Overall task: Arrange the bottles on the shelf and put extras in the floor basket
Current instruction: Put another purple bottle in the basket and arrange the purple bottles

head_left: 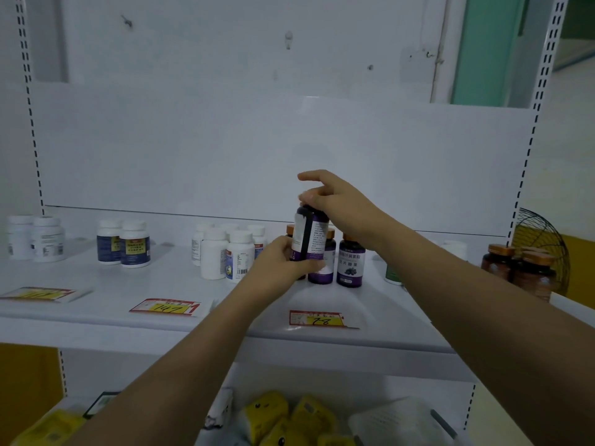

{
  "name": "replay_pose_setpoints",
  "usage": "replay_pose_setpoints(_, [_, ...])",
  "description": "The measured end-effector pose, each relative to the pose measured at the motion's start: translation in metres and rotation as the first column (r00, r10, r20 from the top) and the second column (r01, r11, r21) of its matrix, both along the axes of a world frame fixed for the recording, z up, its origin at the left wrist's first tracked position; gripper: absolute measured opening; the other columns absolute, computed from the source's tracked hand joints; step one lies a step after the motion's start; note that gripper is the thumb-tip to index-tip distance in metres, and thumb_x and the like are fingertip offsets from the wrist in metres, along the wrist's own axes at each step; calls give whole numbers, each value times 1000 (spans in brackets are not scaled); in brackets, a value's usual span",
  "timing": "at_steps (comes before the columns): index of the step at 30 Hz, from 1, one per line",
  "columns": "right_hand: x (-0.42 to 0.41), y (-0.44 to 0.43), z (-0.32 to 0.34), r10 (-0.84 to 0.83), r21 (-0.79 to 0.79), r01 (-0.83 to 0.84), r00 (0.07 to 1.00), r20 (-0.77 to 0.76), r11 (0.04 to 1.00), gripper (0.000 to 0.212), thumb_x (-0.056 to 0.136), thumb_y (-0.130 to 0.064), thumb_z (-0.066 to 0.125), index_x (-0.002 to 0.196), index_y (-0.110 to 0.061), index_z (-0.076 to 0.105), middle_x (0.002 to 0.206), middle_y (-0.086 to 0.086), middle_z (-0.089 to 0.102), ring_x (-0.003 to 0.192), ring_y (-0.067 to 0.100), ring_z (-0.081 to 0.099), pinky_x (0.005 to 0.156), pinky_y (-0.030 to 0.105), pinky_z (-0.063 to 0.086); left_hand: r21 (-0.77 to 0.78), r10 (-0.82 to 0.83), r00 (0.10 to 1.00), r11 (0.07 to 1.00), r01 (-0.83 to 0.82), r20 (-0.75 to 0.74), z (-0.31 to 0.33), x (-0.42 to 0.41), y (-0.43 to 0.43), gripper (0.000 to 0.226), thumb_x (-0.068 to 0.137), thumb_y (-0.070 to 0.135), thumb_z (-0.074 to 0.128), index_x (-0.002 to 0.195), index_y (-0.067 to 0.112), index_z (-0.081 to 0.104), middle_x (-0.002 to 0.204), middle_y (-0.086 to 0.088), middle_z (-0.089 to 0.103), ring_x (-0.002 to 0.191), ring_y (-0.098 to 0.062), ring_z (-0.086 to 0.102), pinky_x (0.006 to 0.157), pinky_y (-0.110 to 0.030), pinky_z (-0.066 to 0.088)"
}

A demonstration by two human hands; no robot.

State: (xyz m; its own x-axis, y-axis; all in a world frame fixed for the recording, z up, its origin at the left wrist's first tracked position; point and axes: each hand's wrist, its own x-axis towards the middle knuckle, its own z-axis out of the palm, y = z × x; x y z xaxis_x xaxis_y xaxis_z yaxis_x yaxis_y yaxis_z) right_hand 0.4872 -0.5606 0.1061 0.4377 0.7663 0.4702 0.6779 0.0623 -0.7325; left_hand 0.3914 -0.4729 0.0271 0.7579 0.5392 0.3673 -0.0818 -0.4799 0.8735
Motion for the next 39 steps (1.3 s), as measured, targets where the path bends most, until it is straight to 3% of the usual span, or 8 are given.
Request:
replay_pose_setpoints(4, [-3,4,-2,-48,-18,49,998,46,999,56,92,-44,55,142,-33,33,123,0,52,107,13,52,77,24,42,54,163,984,984,-167,73,-5,5,-4,43,73,29,79,100,20,47,88,10,56,80,-2,55,68,-22,48])
replay_pose_setpoints(6, [-3,5,-1,-124,-4,124,992,39,992,57,89,-46,60,139,-28,39,125,4,52,103,16,54,67,21,42,79,215,974,972,-221,71,-5,8,-7,45,70,32,81,97,21,46,88,10,56,86,-10,58,81,-36,52])
replay_pose_setpoints(9, [-2,2,3,-162,23,162,987,17,987,53,87,-41,65,133,-24,45,110,0,58,96,16,57,61,20,43,95,225,972,968,-231,66,-2,7,-13,52,69,39,80,103,20,45,94,8,57,94,-16,58,85,-38,51])
replay_pose_setpoints(15, [-5,-7,7,-94,-17,96,991,95,995,48,92,-34,60,137,-28,42,105,-1,64,96,15,62,75,24,48,26,-20,997,999,22,-79,5,-2,-13,60,79,31,73,131,20,45,127,2,58,113,-17,56,97,-34,45])
replay_pose_setpoints(21, [-3,-6,4,-89,-66,92,995,38,994,69,84,-50,64,142,-27,34,120,-2,55,109,18,56,94,37,48,74,170,985,982,-171,27,2,2,-12,52,73,30,79,107,22,41,99,7,52,90,-10,53,72,-21,46])
replay_pose_setpoints(28, [-3,-4,1,-104,-110,107,994,33,988,52,74,-49,75,112,-18,59,104,0,65,94,20,66,84,41,57,216,389,920,903,-372,-41,-2,6,-9,67,62,45,83,105,23,36,111,-1,58,103,-23,58,89,-46,52])
replay_pose_setpoints(34, [1,-8,4,9,-63,-14,997,-79,998,27,90,-27,64,114,-14,61,106,2,69,96,16,67,79,27,55,-72,-37,998,997,34,-51,7,-9,-2,58,79,29,74,123,25,38,114,8,54,97,-6,55,78,-21,43])
replay_pose_setpoints(39, [0,-5,0,97,-49,-109,975,-198,993,33,92,-29,60,122,-16,57,113,0,65,104,15,63,94,38,50,21,124,991,992,-125,54,7,-12,1,52,73,18,79,115,19,48,99,5,58,82,-4,56,62,-14,42])
